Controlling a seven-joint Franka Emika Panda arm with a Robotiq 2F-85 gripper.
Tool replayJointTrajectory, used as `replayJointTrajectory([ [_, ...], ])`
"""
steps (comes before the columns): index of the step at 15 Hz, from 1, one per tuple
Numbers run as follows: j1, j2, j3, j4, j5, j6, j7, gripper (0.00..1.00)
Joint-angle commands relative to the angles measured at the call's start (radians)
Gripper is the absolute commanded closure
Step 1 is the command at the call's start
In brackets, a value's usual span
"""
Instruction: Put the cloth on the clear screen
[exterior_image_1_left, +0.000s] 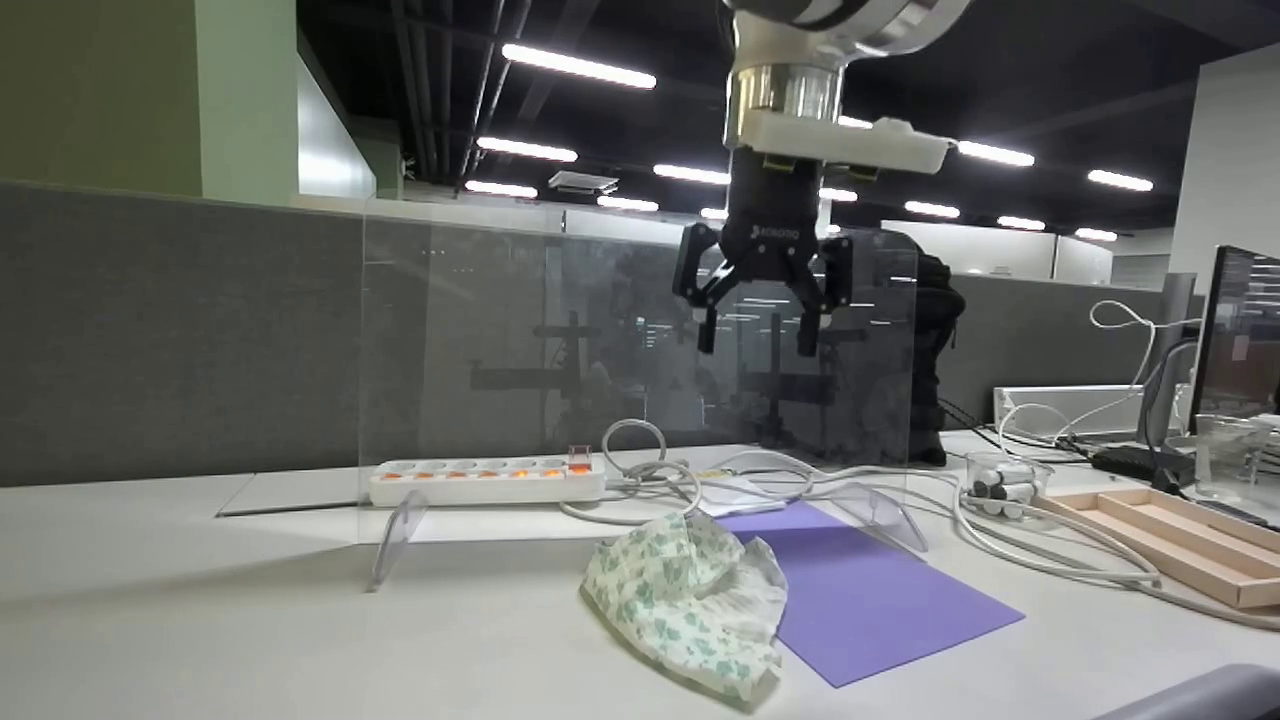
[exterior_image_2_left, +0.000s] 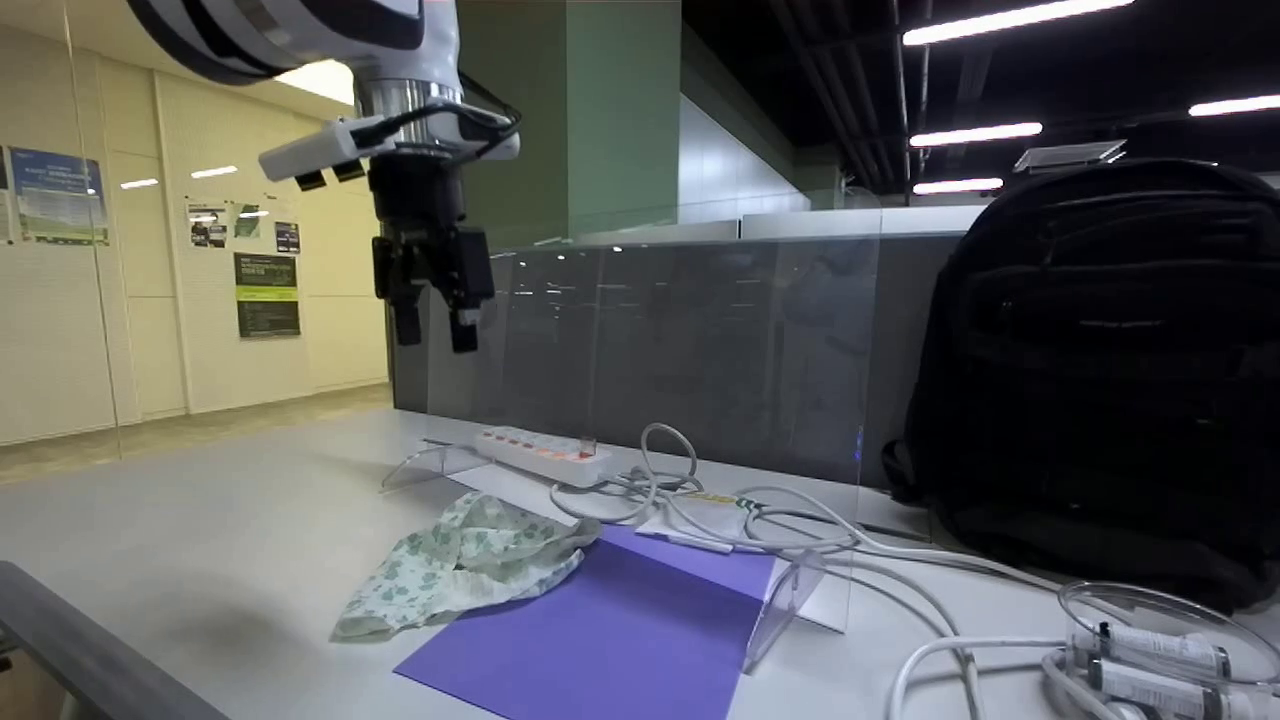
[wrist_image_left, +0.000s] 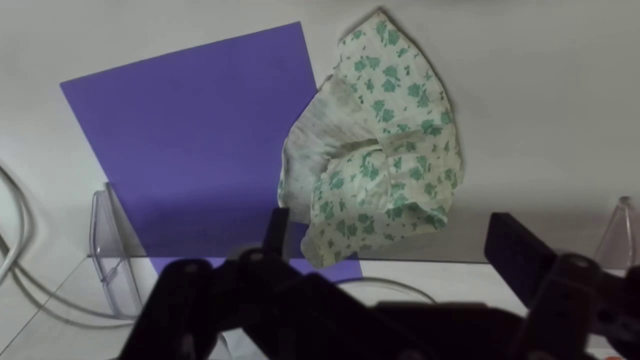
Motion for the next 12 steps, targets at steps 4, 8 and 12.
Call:
replayJointTrajectory([
  [4,0.013,0.052,-0.021,0.028,-0.002,0.005,0.011,0.0],
  [8,0.014,0.109,-0.01,0.036,-0.032,0.034,0.042,0.0],
  [12,0.012,0.212,-0.014,0.05,-0.075,0.14,0.067,0.0],
])
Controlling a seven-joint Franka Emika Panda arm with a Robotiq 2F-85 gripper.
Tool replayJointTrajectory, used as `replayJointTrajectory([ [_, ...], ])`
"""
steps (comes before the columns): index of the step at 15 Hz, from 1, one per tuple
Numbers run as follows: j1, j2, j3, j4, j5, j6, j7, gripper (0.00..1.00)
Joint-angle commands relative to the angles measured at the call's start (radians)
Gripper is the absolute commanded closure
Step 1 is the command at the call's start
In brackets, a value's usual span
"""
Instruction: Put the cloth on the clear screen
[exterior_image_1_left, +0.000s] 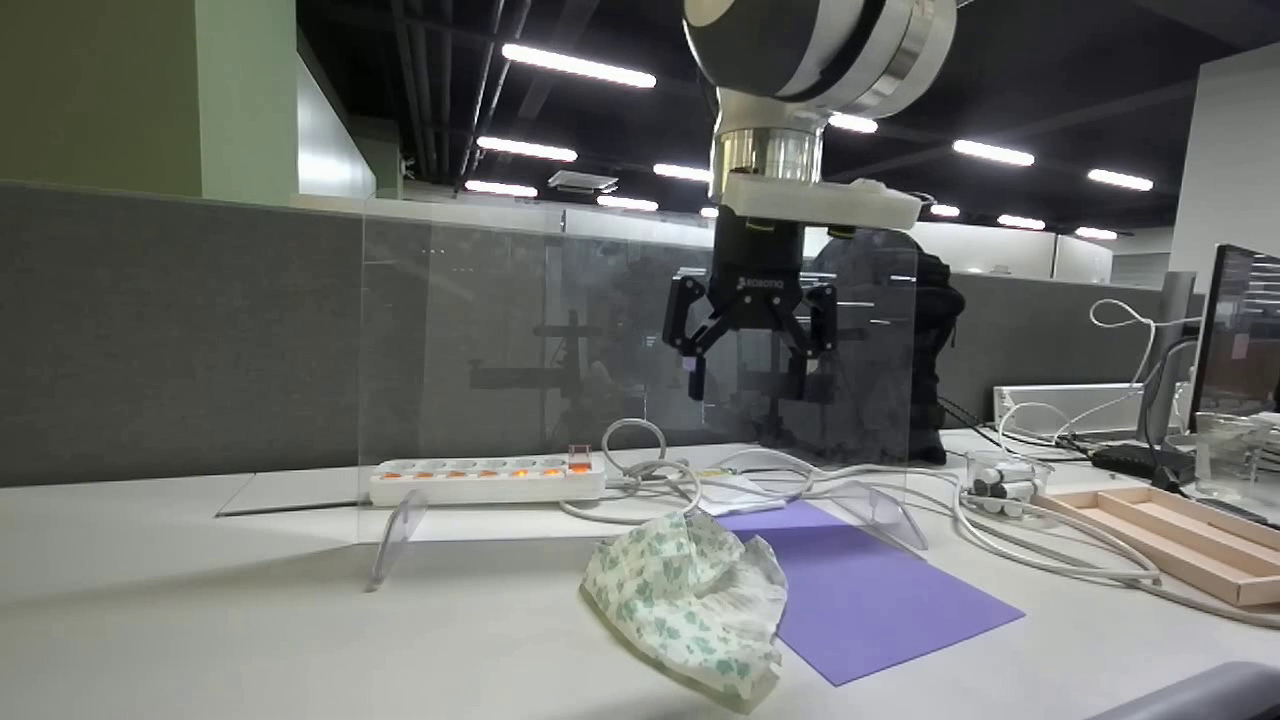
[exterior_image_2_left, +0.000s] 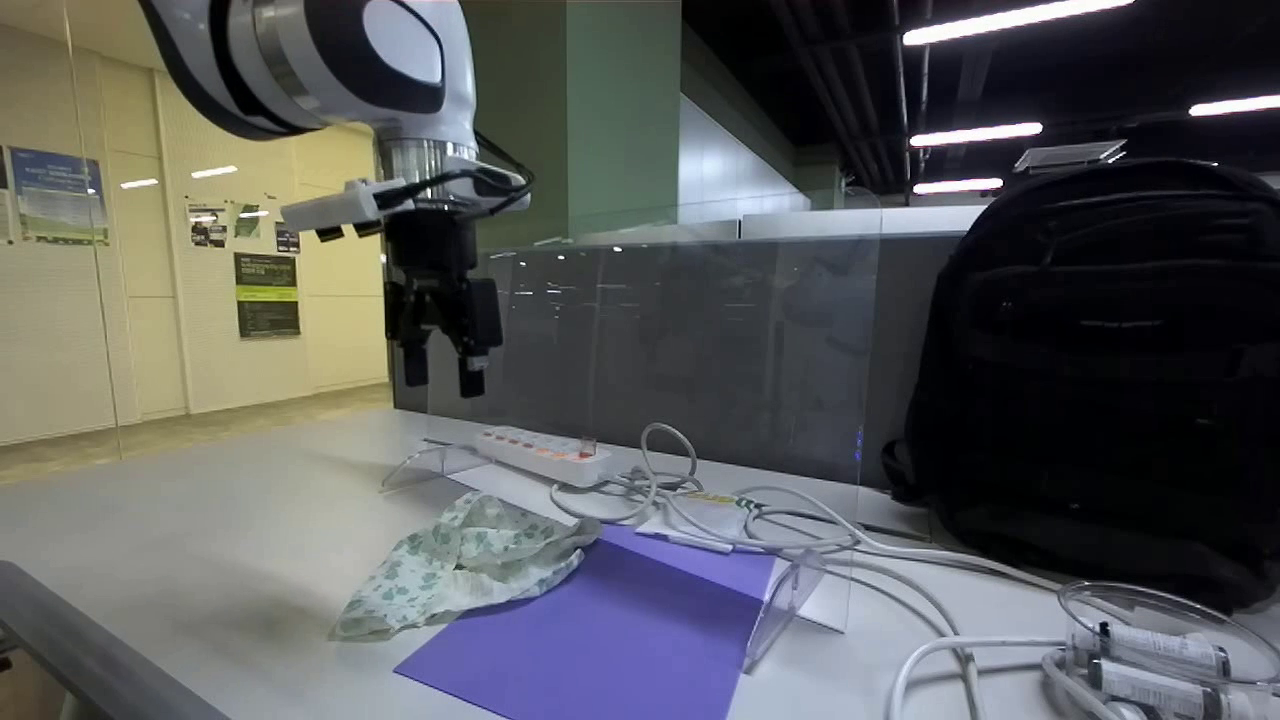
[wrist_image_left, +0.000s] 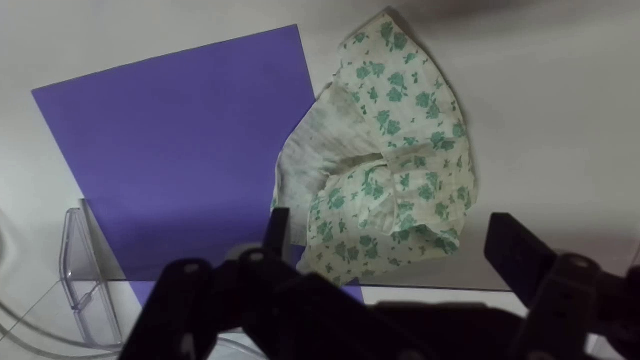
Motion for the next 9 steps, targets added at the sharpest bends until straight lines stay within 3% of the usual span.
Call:
replayJointTrajectory([
  [1,0.006,0.107,-0.012,0.028,-0.075,0.108,0.067,0.0],
  [4,0.014,0.187,-0.034,0.045,-0.15,0.208,0.118,0.0],
  [9,0.063,0.307,-0.091,0.094,-0.197,0.257,0.149,0.0],
])
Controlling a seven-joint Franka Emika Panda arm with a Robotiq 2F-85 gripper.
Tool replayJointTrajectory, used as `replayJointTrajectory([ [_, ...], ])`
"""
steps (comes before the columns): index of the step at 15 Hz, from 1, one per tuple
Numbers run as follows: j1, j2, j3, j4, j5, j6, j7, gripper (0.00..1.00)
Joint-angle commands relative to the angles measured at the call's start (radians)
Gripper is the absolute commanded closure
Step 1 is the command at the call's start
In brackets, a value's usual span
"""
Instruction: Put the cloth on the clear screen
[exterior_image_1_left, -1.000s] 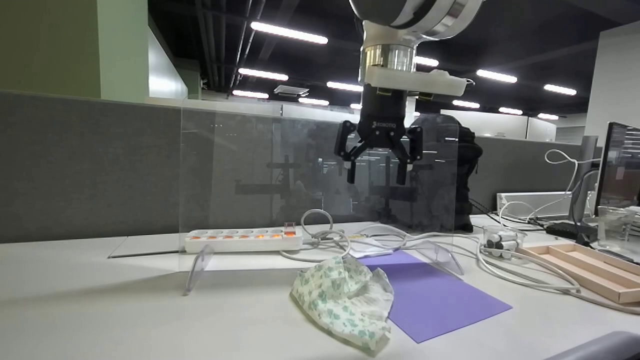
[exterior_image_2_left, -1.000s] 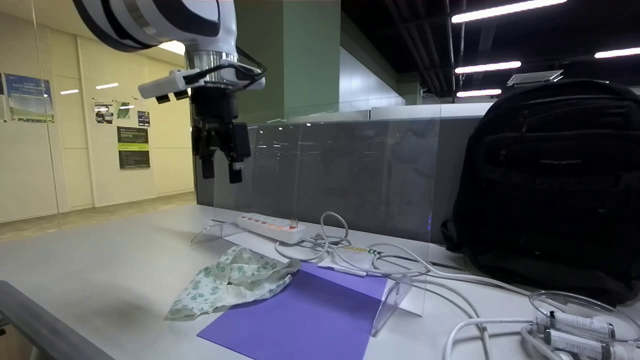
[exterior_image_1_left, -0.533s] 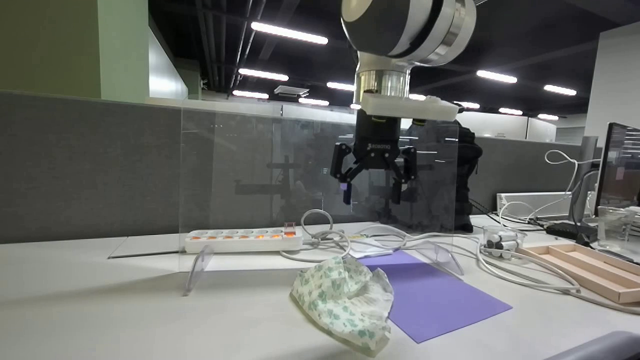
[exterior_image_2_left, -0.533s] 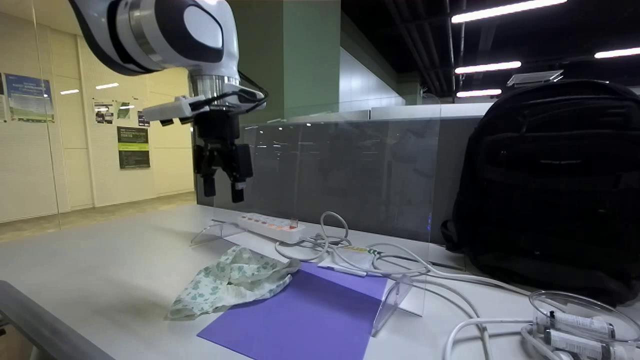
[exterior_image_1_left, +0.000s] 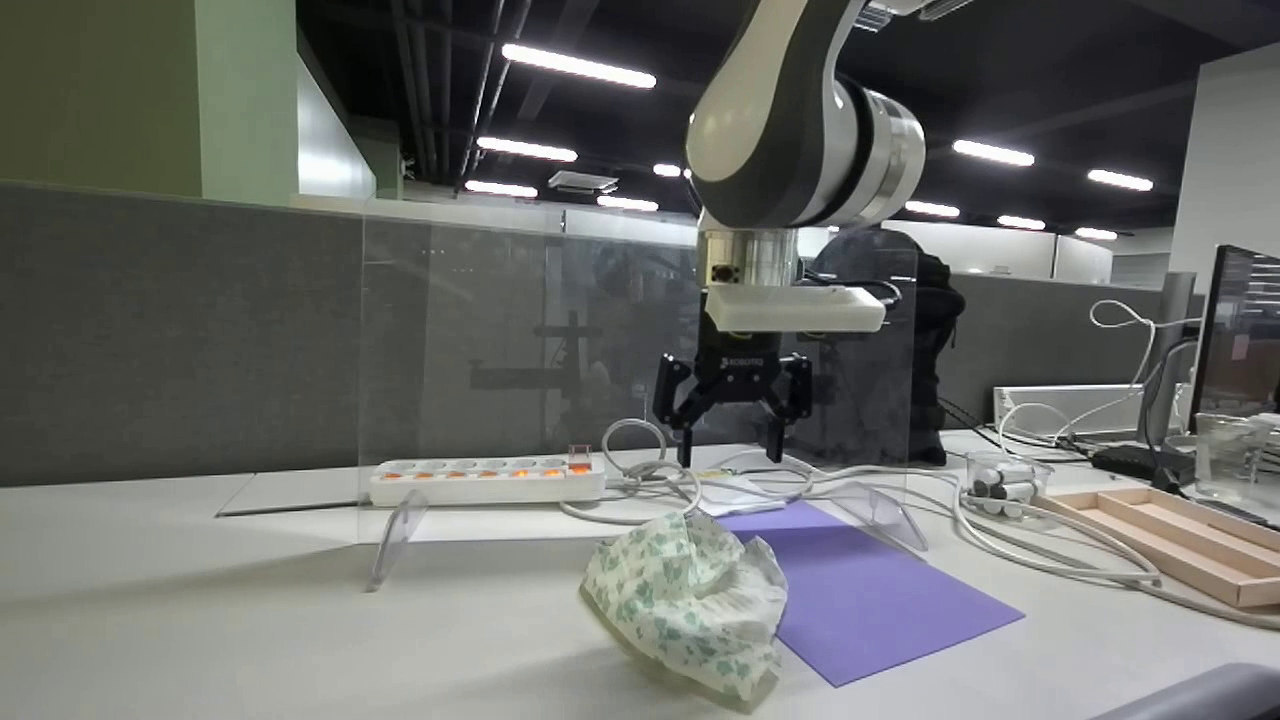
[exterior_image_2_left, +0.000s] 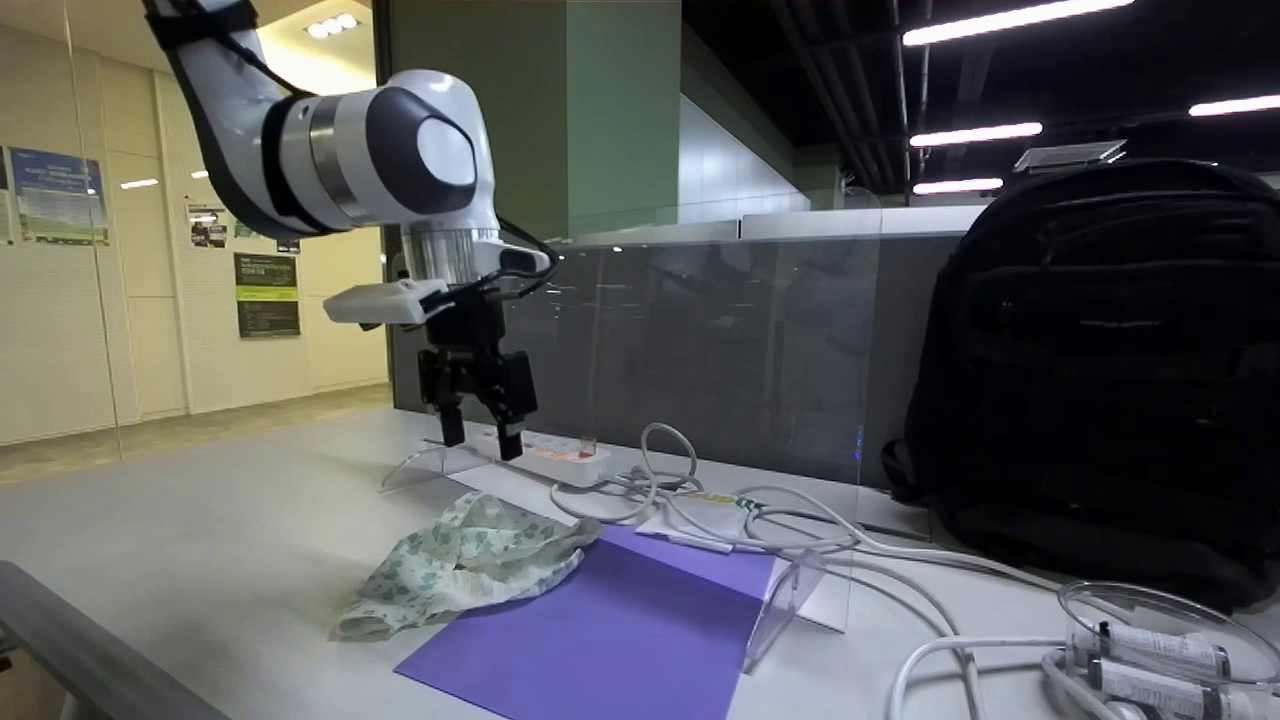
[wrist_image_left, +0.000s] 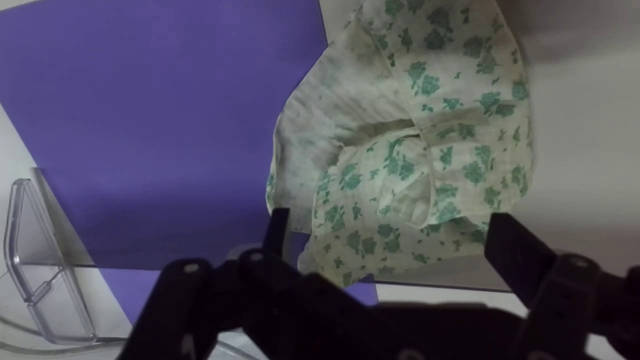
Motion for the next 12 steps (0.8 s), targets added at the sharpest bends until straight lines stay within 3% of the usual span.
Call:
replayJointTrajectory([
  [1,0.056,0.087,-0.043,0.058,-0.013,0.01,0.041,0.0],
  [9,0.13,0.209,-0.064,0.124,0.056,0.035,-0.004,0.0],
  [12,0.124,0.238,-0.054,0.142,0.096,0.057,-0.053,0.0],
])
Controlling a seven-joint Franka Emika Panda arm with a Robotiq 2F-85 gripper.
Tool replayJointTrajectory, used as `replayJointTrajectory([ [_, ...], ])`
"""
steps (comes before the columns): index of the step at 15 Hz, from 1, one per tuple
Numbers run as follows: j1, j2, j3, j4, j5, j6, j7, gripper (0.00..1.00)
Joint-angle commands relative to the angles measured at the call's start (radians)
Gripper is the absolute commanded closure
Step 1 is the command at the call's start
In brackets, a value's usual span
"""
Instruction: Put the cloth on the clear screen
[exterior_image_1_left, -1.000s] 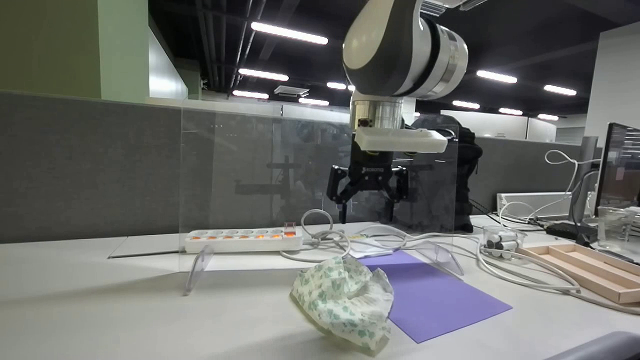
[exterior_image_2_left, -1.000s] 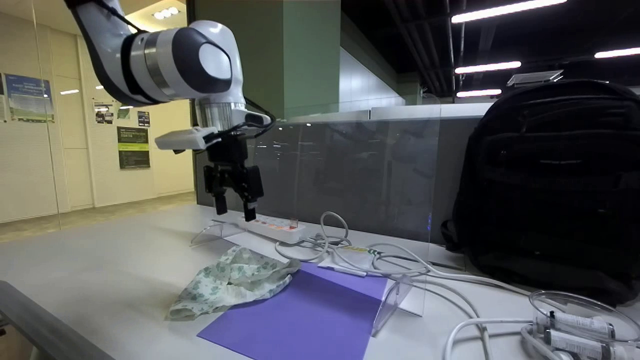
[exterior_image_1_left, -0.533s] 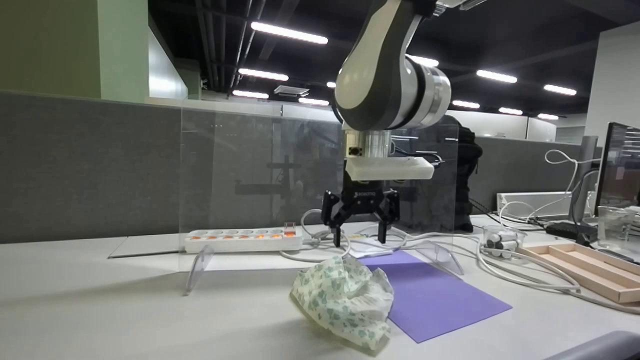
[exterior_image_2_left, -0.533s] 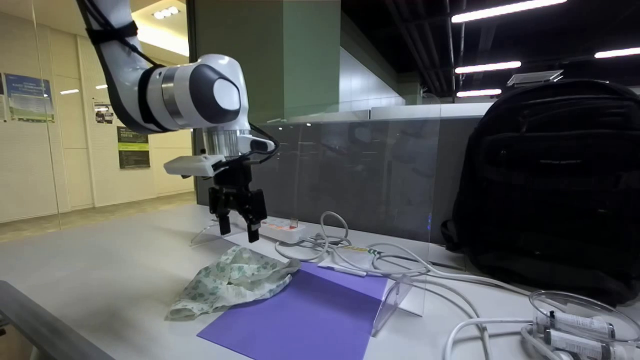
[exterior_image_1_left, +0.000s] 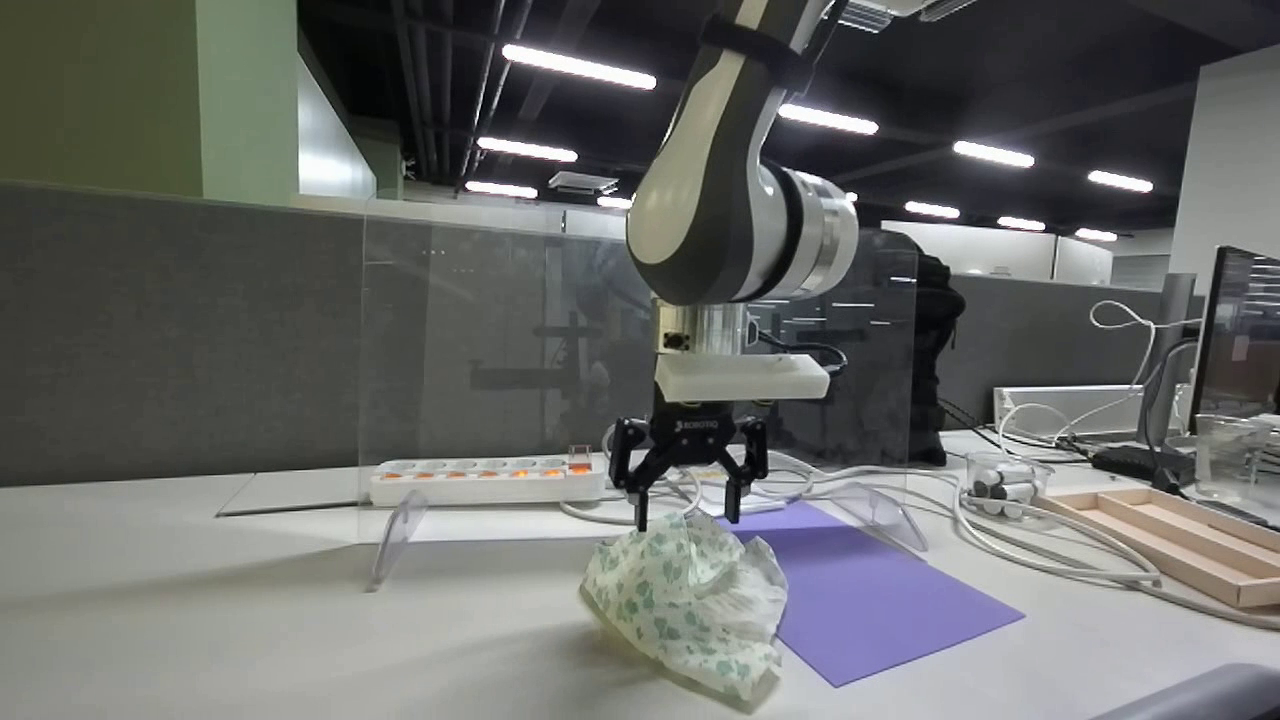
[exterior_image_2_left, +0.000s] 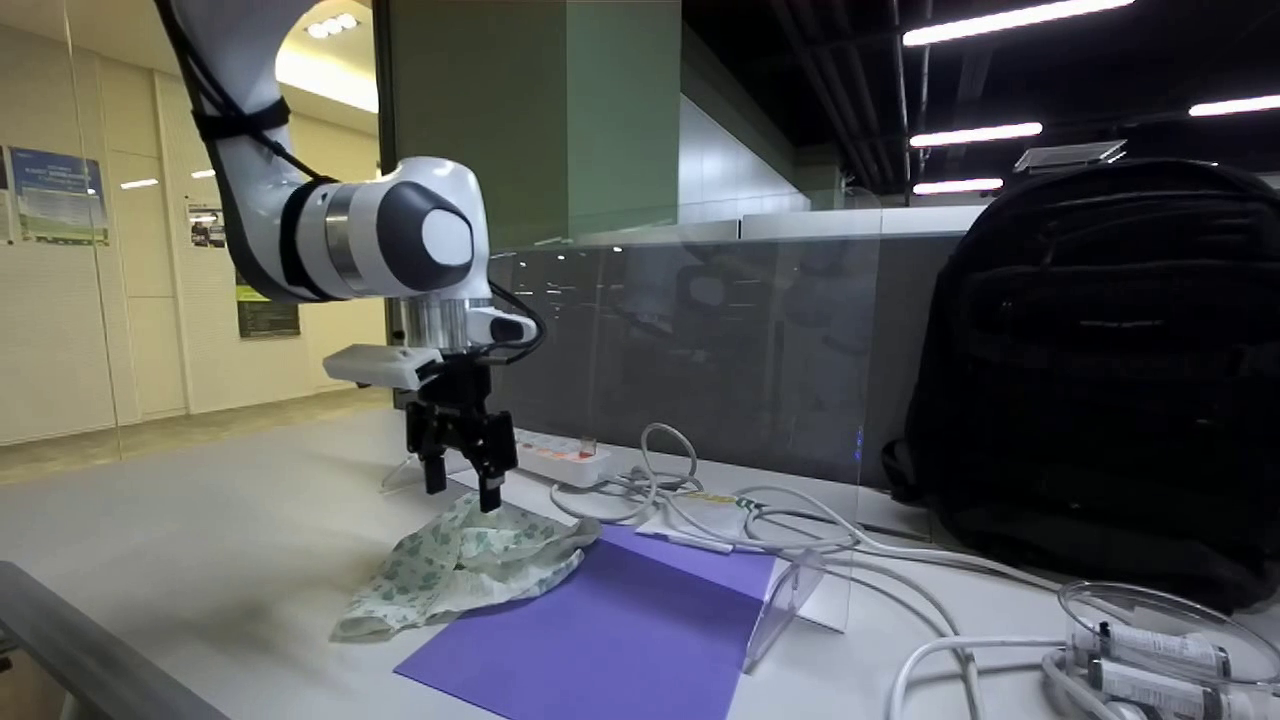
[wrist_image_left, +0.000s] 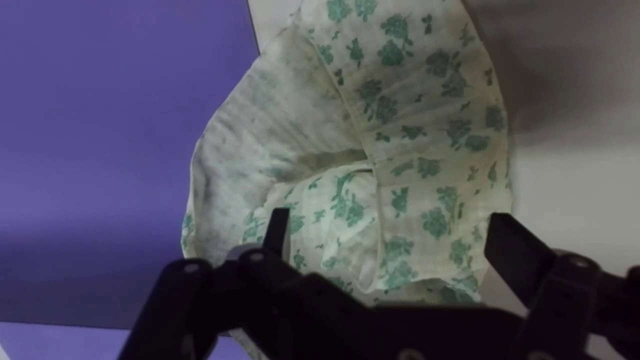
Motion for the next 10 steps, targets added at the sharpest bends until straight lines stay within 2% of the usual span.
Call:
replayJointTrajectory([
  [1,0.007,0.041,-0.008,0.042,0.045,0.019,-0.047,0.0],
  [2,0.002,0.051,-0.002,0.05,0.062,0.02,-0.066,0.25],
  [3,-0.002,0.057,0.003,0.055,0.078,0.023,-0.082,0.26],
  [4,-0.003,0.063,0.004,0.06,0.09,0.025,-0.096,0.32],
  [10,-0.018,0.078,0.025,0.081,0.158,0.024,-0.168,0.76],
])
